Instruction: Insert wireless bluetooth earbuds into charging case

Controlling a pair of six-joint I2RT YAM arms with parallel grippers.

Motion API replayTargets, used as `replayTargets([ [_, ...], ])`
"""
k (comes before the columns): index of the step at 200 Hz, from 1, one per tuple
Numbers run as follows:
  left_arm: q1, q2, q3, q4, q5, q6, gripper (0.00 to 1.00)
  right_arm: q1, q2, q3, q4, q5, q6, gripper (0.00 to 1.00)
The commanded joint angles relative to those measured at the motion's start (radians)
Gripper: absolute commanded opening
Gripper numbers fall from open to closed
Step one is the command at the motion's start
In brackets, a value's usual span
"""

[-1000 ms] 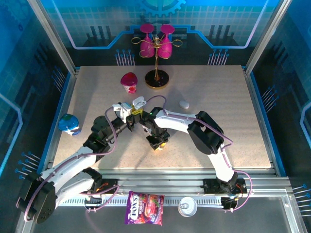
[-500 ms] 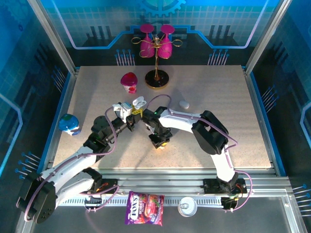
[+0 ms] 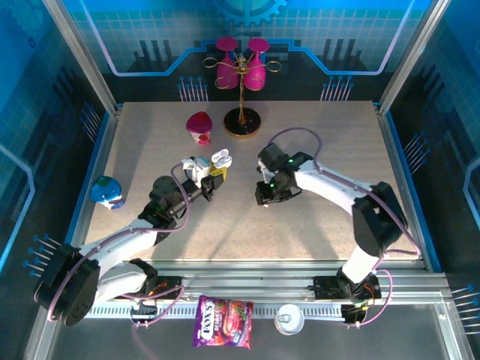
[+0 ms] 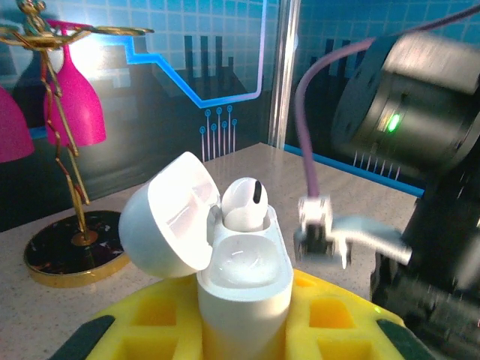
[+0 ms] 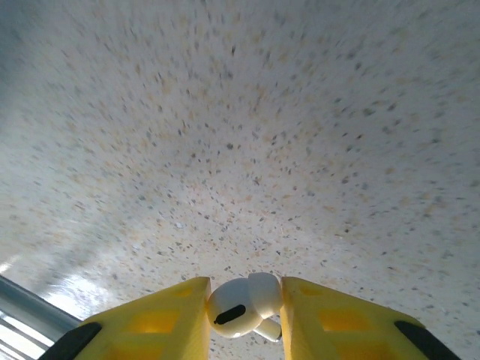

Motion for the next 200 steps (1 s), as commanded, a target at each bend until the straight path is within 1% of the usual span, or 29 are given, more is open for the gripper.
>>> replayTargets([
  [1, -0.031, 0.057, 0.003, 0.138, 0.014, -0.024, 0.05, -0.030, -0.100, -0.023, 0.081, -0.051, 0.034, 0.29],
  [44, -0.111, 0.206, 0.022, 0.301, -0.036, -0.042, 0.05, -0.062, -0.240, -0.019, 0.161, -0.070, 0.057, 0.29],
  [65, -0.134, 0.266, 0.029, 0.379, -0.048, -0.055, 0.04, -0.068, -0.279, -0.013, 0.208, -0.096, 0.068, 0.29],
  [98, -0.162, 0.336, 0.052, 0.451, -0.054, -0.055, 0.04, -0.069, -0.309, 0.009, 0.260, -0.130, 0.078, 0.29],
  [151, -0.180, 0.367, 0.095, 0.425, -0.050, -0.054, 0.04, -0.067, -0.306, 0.028, 0.344, -0.184, 0.096, 0.29],
  [200, -0.183, 0.381, 0.108, 0.397, -0.083, -0.079, 0.04, -0.047, -0.302, 0.046, 0.335, -0.162, 0.089, 0.29],
])
